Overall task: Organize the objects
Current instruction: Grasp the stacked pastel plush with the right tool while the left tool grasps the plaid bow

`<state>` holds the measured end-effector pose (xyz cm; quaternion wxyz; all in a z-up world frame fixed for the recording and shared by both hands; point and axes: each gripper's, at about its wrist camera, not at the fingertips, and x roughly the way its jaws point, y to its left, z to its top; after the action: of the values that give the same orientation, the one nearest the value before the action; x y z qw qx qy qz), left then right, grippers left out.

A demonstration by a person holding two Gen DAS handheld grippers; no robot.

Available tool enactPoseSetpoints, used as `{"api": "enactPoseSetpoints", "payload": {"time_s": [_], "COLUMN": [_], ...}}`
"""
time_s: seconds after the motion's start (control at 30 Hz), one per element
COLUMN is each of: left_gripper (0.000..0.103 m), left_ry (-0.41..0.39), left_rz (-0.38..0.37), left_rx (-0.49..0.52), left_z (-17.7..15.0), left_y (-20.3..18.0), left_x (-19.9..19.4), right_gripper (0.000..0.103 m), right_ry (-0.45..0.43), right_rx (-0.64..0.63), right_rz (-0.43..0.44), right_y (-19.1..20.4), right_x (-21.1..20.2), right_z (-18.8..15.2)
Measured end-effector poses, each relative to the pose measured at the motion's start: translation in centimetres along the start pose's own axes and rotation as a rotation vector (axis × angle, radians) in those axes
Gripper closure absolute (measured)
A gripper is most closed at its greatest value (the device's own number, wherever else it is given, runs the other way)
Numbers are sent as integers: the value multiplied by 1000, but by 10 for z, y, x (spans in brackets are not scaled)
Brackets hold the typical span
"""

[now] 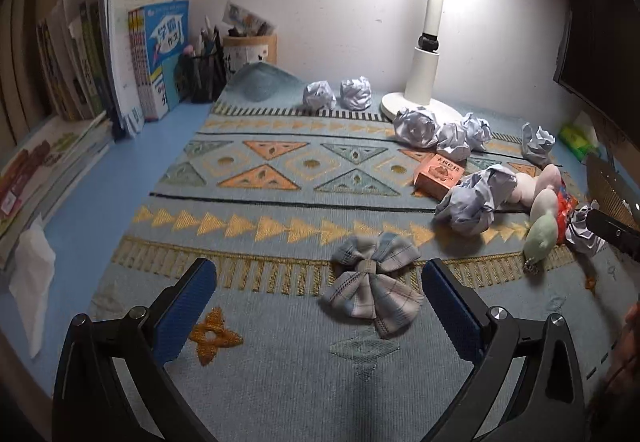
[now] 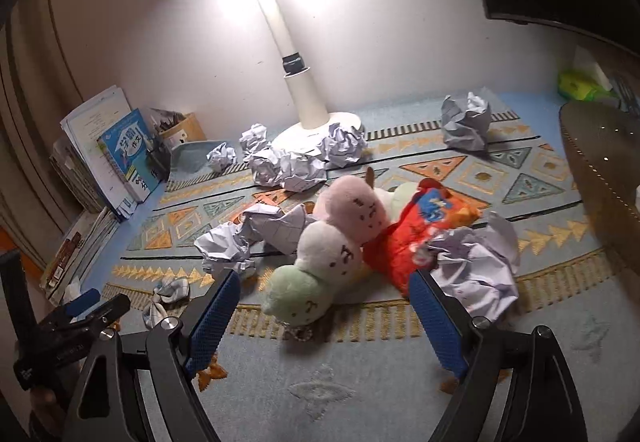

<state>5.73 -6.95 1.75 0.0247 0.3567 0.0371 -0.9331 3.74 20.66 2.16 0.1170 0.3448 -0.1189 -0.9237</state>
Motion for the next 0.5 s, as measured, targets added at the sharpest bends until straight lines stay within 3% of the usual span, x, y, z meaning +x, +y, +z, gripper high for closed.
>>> {"api": "enactPoseSetpoints", "payload": {"time_s": [0.23,0.5], "left_gripper": [1,1], "left_ry": [12,111], "left_rz": [-9,-5], "left_rx": [75,212], "left_z": [5,-1], "left_y": [-5,-33], "left_x": [15,35], "right_gripper": [17,15], "right_ry": [75,137], "right_rx": [-22,-104], "right_rz": [-106,-162], "right_y": [9,19], "right_x": [38,51], "right_z": [-6,-11]}}
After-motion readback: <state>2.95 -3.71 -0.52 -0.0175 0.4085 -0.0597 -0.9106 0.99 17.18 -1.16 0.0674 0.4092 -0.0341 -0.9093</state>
